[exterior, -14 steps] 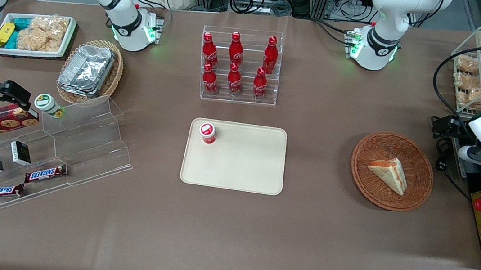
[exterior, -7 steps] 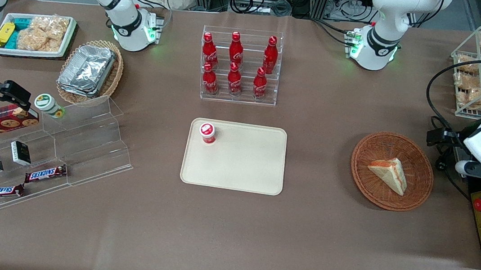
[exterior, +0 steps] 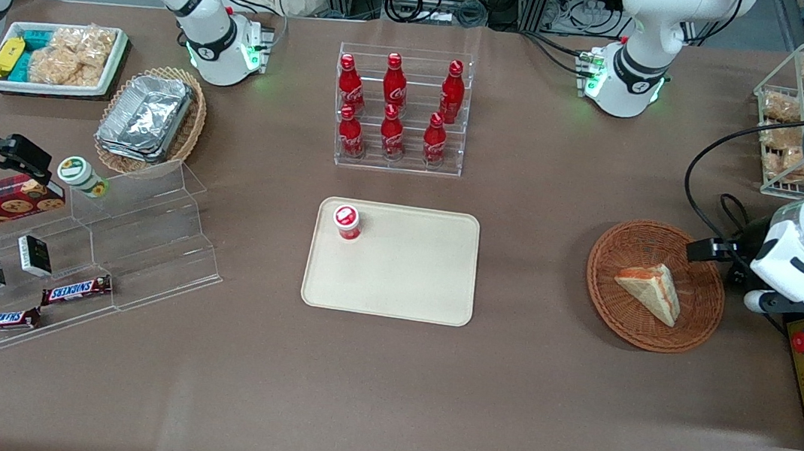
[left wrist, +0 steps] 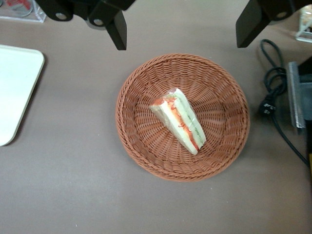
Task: Place sandwich from basket to tray
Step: 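Lower the open left gripper around the wrapped sandwich in the basket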
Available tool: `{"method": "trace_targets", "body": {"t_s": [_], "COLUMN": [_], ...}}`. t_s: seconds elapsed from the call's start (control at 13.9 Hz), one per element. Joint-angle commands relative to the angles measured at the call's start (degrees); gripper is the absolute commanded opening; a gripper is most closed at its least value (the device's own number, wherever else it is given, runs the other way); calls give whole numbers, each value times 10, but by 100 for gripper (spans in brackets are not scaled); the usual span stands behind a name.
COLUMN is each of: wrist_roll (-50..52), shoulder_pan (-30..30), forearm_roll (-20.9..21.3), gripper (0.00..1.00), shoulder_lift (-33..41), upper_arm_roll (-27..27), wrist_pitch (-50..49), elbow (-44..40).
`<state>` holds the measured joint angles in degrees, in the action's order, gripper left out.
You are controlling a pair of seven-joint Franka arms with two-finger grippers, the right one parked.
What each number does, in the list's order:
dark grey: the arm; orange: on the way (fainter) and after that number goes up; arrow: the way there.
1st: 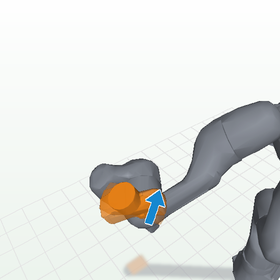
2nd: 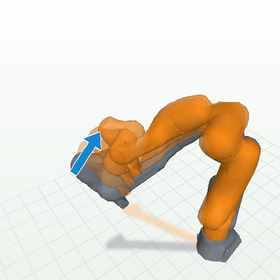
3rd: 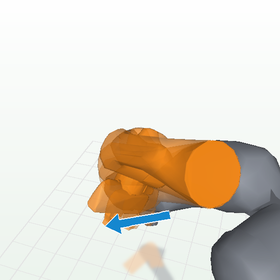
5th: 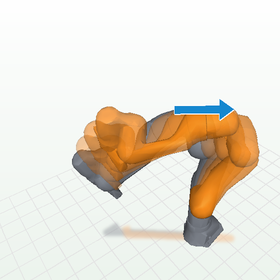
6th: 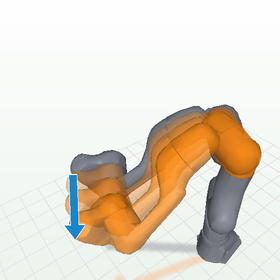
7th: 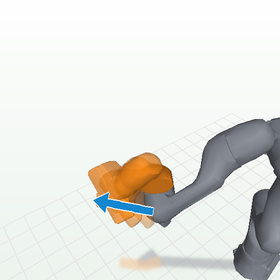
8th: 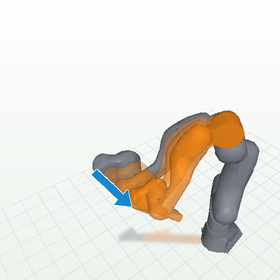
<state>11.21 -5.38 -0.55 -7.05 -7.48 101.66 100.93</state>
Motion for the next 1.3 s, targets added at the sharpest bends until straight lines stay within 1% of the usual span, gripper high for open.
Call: {"method": "trace_targets", "body": {"t_s": [0.0,0.14,0.43,0.65,0.72,0.87,1.01,1.23], "wrist_roll": [67,138,272,308,324,341,355,420], "shoulder_pan": [3,3,3,-3,-13,-28,-29,-22], "forearm_roll": [-12,-12,-15,-14,-13,-13,-13,-9], "gripper": [100,100,100,100,100,100,100,100], "shoulder_lift": [26,36,11,3,-3,-18,-30,-50], "upper_arm_roll": [-2,-20,-27,-22,-19,-17,1,1], "wrist_pitch": [64,120,235,344,361,365,379,400], "elbow": [65,116,176,249,257,255,256,253]}}
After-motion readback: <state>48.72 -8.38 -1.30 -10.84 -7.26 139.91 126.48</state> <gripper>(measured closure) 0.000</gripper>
